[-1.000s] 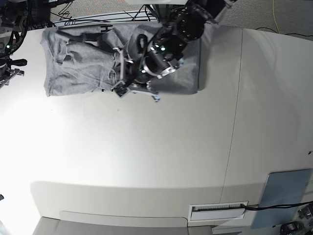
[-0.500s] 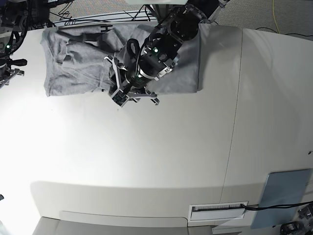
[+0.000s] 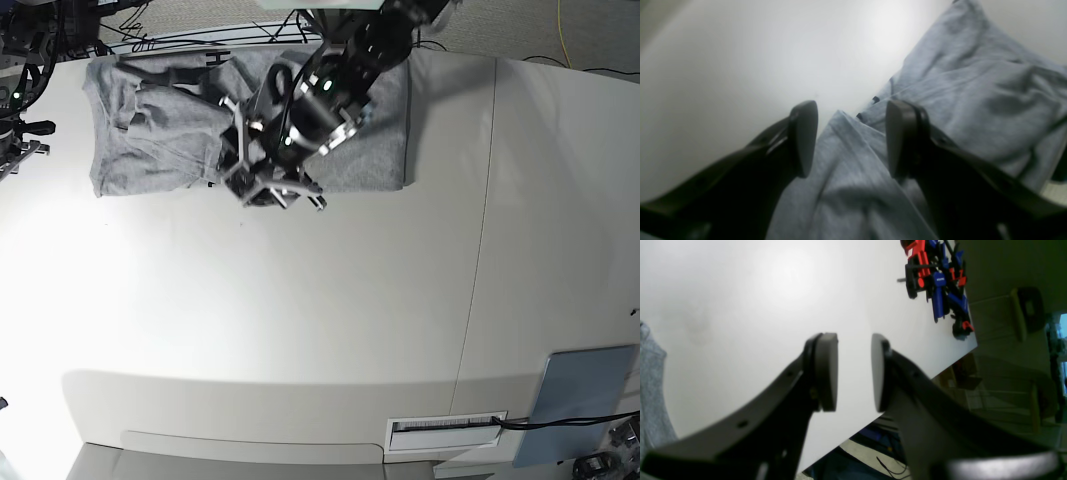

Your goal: Fold the T-shirt properly

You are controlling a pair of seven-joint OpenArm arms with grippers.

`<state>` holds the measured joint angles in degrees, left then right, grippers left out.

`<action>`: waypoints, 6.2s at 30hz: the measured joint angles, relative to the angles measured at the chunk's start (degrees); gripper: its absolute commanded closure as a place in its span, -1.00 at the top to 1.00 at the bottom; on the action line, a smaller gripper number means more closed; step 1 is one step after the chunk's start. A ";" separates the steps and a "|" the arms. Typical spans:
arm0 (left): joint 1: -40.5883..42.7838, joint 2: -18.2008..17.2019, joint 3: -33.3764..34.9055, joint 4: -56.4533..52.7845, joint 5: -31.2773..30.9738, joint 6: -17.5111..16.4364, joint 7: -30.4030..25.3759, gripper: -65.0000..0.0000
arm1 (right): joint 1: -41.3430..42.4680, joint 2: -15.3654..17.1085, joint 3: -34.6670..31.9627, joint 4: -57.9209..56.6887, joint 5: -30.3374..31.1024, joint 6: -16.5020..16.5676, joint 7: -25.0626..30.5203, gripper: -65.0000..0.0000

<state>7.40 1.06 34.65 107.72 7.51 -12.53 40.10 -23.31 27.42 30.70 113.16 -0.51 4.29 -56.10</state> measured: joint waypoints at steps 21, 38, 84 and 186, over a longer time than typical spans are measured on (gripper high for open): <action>4.55 -18.84 11.13 4.15 4.55 -17.68 -4.11 0.02 | 0.00 0.02 0.00 0.00 0.00 0.00 0.02 -0.47; 4.20 -23.61 11.04 4.28 7.65 -18.99 -3.78 0.01 | 0.02 0.02 0.00 0.00 0.00 0.00 0.02 -0.47; -1.22 -38.73 9.40 -1.55 -0.59 -7.45 -10.99 0.01 | 0.00 0.02 0.00 0.00 0.00 0.00 0.00 -0.47; 9.73 -26.62 -45.35 -9.44 -41.68 -21.86 1.86 0.01 | -12.07 -1.09 -16.09 0.02 50.73 21.55 -8.17 0.13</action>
<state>17.12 -25.56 -10.70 98.28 -34.17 -34.39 41.95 -35.38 26.33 14.61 113.19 50.22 25.85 -64.27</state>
